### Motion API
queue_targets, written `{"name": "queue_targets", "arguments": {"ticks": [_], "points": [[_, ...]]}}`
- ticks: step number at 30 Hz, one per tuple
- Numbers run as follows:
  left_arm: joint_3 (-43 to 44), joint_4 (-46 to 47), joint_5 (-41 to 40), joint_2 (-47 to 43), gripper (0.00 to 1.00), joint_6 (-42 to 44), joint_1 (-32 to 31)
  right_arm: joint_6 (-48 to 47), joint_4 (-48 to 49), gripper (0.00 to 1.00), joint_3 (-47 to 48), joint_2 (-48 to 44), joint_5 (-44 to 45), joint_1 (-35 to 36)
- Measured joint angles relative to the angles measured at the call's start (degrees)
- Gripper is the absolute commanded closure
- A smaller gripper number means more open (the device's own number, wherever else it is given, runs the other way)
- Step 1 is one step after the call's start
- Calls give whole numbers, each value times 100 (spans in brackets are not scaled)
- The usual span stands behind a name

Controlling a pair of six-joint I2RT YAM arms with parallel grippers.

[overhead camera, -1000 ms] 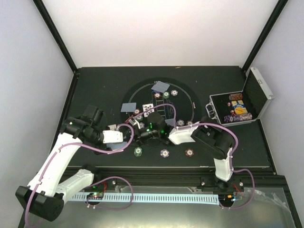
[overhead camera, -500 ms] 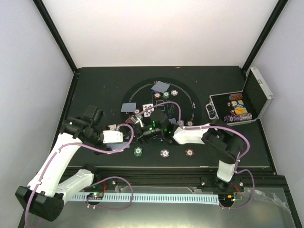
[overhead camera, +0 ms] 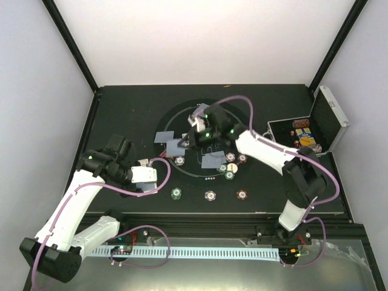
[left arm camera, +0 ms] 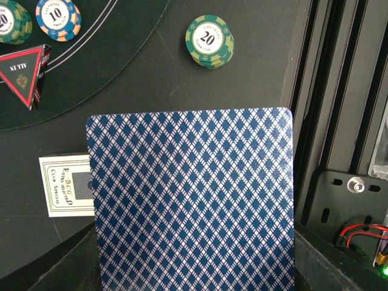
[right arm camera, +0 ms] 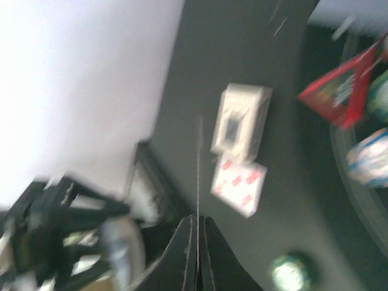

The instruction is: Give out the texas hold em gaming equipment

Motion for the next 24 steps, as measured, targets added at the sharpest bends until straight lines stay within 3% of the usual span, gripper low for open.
{"name": "queue_targets", "arguments": {"ticks": [3,6,9,12,16,21,24], "points": [[0,0,2,0,99,-2,0,-1320,-1714,99,1340,245,1403,-306],[0,2,2,0,99,-4,0,-2422,-2492,99,2083,555,3042,-315],[0,2,2,-2,98,-7,0,-3532,-2710,99,2138,802,4754,-210],[0,2,2,-4,99,-4,0,-4721,-2396,99,1805,975,6067,-81],[0,2,2,-4,98,-7,0,-6266,-1287,99,1099,1047,7088,153],[0,2,2,-4,98,-7,0,-7785,20,99,765,1351,7659,407],[0,2,2,-4,99,-7,0,-8242,466,99,780,1598,7698,452]]}}
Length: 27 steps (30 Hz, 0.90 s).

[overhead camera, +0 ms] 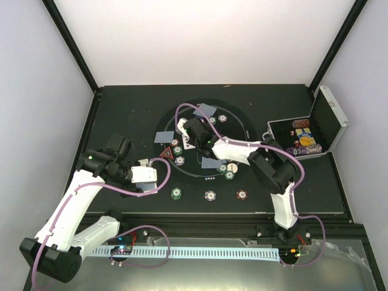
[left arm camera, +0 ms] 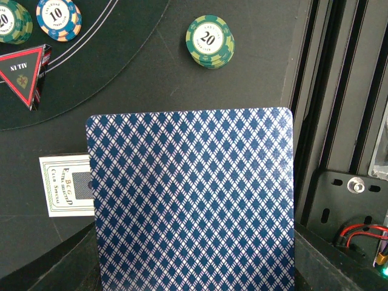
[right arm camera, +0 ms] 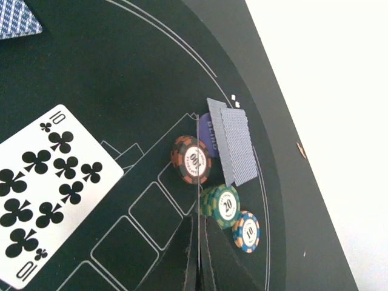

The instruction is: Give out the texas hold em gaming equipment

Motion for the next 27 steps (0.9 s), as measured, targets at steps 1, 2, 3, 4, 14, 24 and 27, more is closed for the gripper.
{"name": "queue_targets", "arguments": {"ticks": [1,2,3,4,14,24,27], "points": [[0,0,0,0,98,0,0,-107,83,99,13,85,-2,0],[0,0,-2,0,98,0,0,-188,157,99,24,157,-7,0],[0,0,-2,0,99,0,0,-264,214,99,31,225,-13,0],[0,0,-4,0,99,0,0,-306,254,99,35,278,-15,0],[0,2,-4,2,98,0,0,-413,315,99,26,507,-50,9],[0,4,-7,2,98,0,0,-232,-186,68,11,507,-470,66],[0,2,-9,2,99,0,0,-155,-378,56,2,492,-588,74]]}}
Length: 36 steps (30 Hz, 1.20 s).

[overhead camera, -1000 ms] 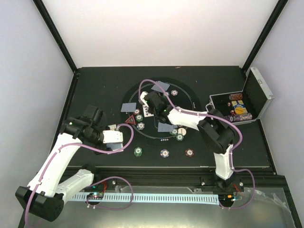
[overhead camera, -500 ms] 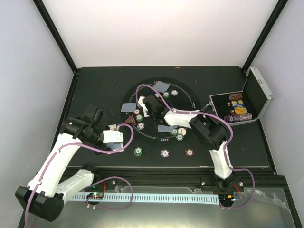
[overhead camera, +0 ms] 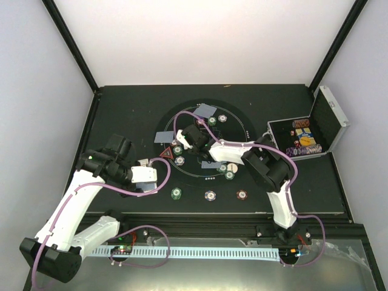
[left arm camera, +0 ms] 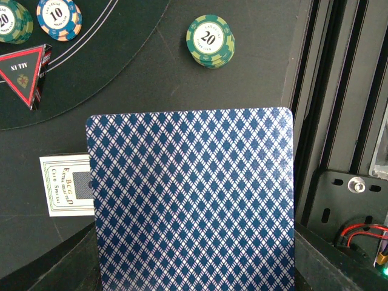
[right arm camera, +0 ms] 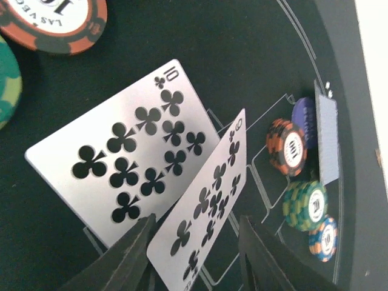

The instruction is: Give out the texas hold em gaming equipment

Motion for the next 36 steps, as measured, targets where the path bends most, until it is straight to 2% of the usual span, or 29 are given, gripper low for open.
{"name": "queue_targets", "arguments": {"ticks": [3,5,7,9,10,17,22,26,28,32,36], "points": [[0,0,-2,-2,98,0,0,81,-205,36,-55,-107,-111,2],[0,0,-4,-2,98,0,0,175,-330,30,-96,-216,-197,2],[0,0,-4,-2,99,0,0,240,-417,19,-179,-396,-264,2],[0,0,-4,-2,98,0,0,313,-498,3,-271,-621,-319,2],[0,0,-4,-2,98,0,0,345,-531,0,-293,-743,-341,2],[0,0,-2,-2,98,-2,0,1180,-564,0,-282,-1556,-361,-72],[2,0,-2,-15,99,-22,0,2977,-767,0,164,-2085,-520,-717],[4,0,0,-79,98,-24,0,4201,-868,0,516,-2406,-1740,-1585],[15,0,4,-90,99,-26,0,4760,-883,0,616,-2448,-2771,-1930],[33,9,11,-90,98,-39,0,5615,-896,0,485,-2398,-4365,-1956],[33,31,48,-85,99,-42,0,6454,-581,0,-699,-2765,-5309,-1694]]}}
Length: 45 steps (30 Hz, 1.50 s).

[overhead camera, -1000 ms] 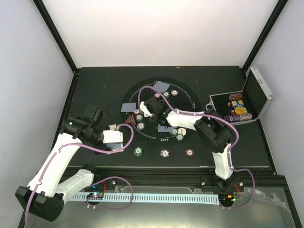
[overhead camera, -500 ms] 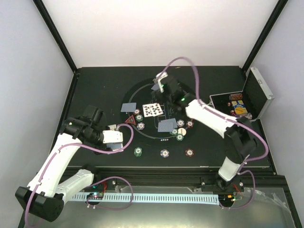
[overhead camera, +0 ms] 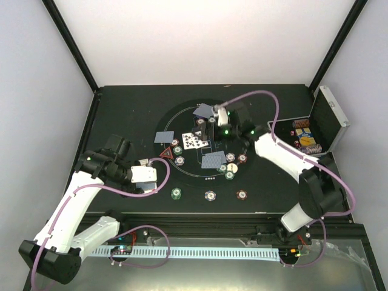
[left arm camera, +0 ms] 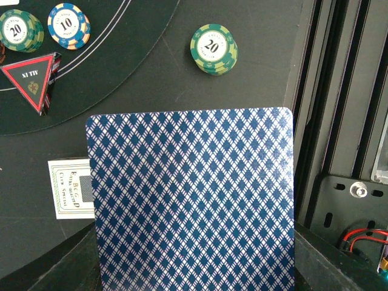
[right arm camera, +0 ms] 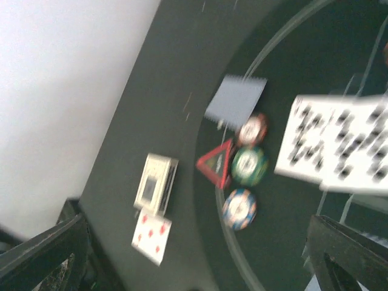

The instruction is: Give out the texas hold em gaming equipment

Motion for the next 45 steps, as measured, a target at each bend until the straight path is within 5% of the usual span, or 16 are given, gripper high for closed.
{"name": "queue_targets", "arguments": {"ticks": [7,17,45], "points": [[2,44,52,48,99,-7,-4,1113,546,8,-1353,-728,-514,1147],[33,55,72,61,99,-24,-31,2409,1692,24,-1403,-236,-824,2398],[33,52,74,59,98,-24,-31,4332,4356,37,-929,1580,-1445,3021]]}}
